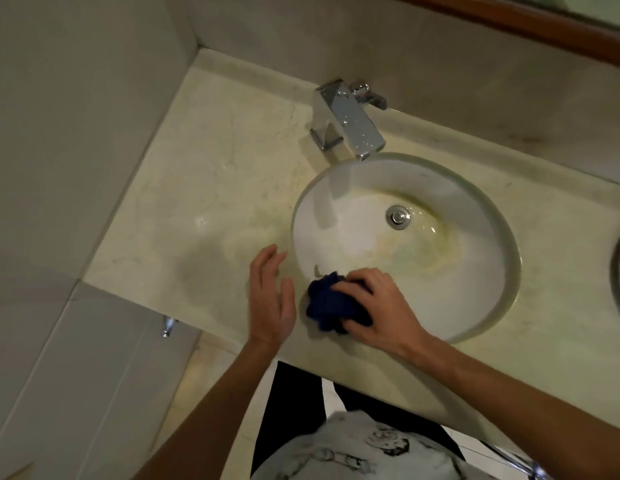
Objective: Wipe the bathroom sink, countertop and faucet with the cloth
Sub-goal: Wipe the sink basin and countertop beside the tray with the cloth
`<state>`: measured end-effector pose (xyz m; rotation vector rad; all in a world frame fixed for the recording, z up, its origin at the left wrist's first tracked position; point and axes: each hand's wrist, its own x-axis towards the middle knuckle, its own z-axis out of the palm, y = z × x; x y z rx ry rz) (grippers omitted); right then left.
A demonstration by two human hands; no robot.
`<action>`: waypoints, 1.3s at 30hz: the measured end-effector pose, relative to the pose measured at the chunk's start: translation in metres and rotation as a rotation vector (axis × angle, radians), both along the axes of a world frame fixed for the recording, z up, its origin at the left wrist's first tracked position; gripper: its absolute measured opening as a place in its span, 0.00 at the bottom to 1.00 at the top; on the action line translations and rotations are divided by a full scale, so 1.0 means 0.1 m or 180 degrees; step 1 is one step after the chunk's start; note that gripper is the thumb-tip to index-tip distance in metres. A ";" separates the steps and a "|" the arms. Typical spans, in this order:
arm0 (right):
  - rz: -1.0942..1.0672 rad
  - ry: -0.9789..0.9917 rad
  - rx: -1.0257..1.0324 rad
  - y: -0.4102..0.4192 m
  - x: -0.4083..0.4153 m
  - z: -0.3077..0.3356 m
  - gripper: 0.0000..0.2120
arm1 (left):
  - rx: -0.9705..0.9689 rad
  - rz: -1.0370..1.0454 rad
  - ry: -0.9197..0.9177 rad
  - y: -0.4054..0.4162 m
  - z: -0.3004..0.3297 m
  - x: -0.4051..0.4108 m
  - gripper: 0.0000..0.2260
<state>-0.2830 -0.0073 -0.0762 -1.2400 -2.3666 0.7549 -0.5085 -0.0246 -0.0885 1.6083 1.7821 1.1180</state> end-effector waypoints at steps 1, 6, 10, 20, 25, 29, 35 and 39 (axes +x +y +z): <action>0.0265 -0.0026 0.0089 -0.05 -0.15 -0.06 0.28 | 0.0122 0.0059 -0.0123 0.02 0.11 -0.01 0.21; 0.0642 -0.0270 0.0542 -0.17 -0.99 -0.29 0.21 | 0.0096 0.0064 -0.0224 0.22 0.42 -0.23 0.18; -0.0055 -0.0579 0.0508 0.40 -1.64 -0.21 0.16 | -0.0117 0.0184 -0.0220 0.38 0.32 -0.40 0.19; -0.1520 -0.1230 0.0347 2.16 -1.60 -0.15 0.28 | -0.0369 -0.0037 0.0369 0.34 -0.02 -0.25 0.19; -0.1570 -0.1069 0.0675 1.99 -1.00 -0.18 0.26 | -0.0348 -0.0052 0.0308 0.36 -0.03 -0.13 0.17; -0.1805 -0.1073 0.0421 2.09 -0.53 -0.25 0.27 | -0.0281 -0.0115 0.0307 0.35 0.00 -0.09 0.16; -0.2379 -0.0249 -0.0331 2.20 0.06 0.11 0.23 | -0.0403 -0.0174 -0.0115 0.57 0.04 0.14 0.15; -0.2335 0.1591 -0.1292 1.87 0.15 0.42 0.11 | -0.1518 -0.0108 -0.1497 1.06 0.24 0.56 0.14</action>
